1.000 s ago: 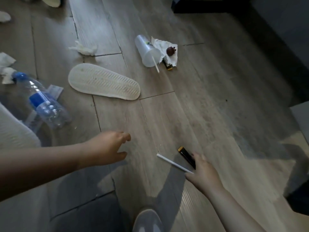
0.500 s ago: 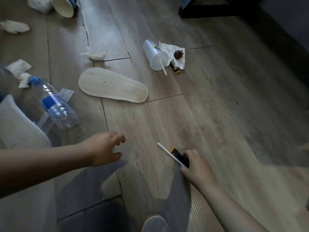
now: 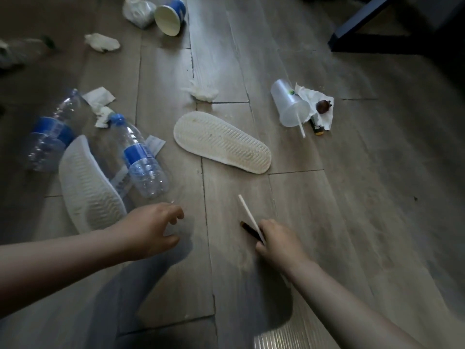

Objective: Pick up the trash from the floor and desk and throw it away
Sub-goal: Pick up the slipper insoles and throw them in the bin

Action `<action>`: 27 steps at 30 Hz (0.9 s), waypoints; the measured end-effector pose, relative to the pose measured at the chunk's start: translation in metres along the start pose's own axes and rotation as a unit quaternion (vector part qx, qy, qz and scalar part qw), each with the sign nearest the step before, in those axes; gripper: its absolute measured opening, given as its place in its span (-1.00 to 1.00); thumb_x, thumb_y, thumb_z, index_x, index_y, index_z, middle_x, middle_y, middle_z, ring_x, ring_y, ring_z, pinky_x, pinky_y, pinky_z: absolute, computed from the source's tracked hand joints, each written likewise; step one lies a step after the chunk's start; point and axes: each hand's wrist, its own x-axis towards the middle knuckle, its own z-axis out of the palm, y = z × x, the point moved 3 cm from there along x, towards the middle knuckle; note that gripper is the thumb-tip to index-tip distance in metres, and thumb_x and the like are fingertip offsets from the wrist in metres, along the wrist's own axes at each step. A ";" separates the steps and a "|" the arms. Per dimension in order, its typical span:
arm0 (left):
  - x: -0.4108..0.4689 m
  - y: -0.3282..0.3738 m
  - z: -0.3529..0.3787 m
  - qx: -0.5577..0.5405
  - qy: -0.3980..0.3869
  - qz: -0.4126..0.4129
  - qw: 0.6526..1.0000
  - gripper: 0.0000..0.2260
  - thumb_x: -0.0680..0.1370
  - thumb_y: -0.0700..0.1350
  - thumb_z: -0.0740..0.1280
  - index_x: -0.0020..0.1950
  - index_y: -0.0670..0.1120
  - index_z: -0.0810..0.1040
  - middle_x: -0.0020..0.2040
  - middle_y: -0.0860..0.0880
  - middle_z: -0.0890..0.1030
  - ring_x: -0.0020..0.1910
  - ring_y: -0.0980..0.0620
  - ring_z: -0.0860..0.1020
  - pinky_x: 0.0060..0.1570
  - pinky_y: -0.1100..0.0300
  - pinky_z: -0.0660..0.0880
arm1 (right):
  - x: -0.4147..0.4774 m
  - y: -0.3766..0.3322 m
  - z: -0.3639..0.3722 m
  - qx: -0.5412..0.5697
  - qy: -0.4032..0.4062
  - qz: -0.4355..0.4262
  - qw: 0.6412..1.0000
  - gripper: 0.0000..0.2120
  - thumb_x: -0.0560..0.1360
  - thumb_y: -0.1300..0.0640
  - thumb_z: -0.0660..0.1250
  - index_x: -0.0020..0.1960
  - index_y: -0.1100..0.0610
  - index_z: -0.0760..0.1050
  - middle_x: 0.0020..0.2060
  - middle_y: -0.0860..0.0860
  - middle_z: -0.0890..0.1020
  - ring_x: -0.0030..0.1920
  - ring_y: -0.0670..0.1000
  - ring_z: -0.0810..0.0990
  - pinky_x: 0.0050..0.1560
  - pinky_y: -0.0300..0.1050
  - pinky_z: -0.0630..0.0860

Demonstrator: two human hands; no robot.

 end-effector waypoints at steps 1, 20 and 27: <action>-0.002 -0.005 0.000 -0.004 0.003 -0.008 1.000 -0.64 0.48 0.07 0.37 0.24 0.06 0.44 0.11 0.11 0.53 0.04 0.16 0.51 0.04 0.27 0.47 | 0.003 -0.003 0.000 -0.005 -0.006 -0.008 1.000 -0.81 0.49 0.10 0.25 0.09 0.11 0.45 0.06 0.06 0.54 0.05 0.10 0.52 0.00 -0.07 0.45; 0.000 -0.038 -0.018 -0.006 0.065 -0.004 0.998 -0.64 0.50 0.10 0.31 0.26 0.06 0.42 0.15 0.11 0.51 0.13 0.16 0.49 0.08 0.32 0.38 | 0.160 -0.067 -0.085 -0.064 0.098 -0.010 0.993 0.05 0.42 -0.11 0.43 0.56 0.10 -0.26 0.55 0.13 -0.18 0.54 0.19 -0.23 0.50 0.21 -0.13; 0.003 -0.048 -0.018 -0.016 0.067 -0.009 0.998 -0.63 0.52 0.12 0.27 0.30 0.09 0.38 0.19 0.14 0.48 0.17 0.20 0.47 0.13 0.30 0.38 | 0.192 -0.056 -0.069 -0.075 0.062 -0.014 0.995 0.06 0.39 -0.39 0.27 0.57 0.09 -0.25 0.56 0.12 -0.10 0.55 0.15 -0.10 0.47 0.34 -0.12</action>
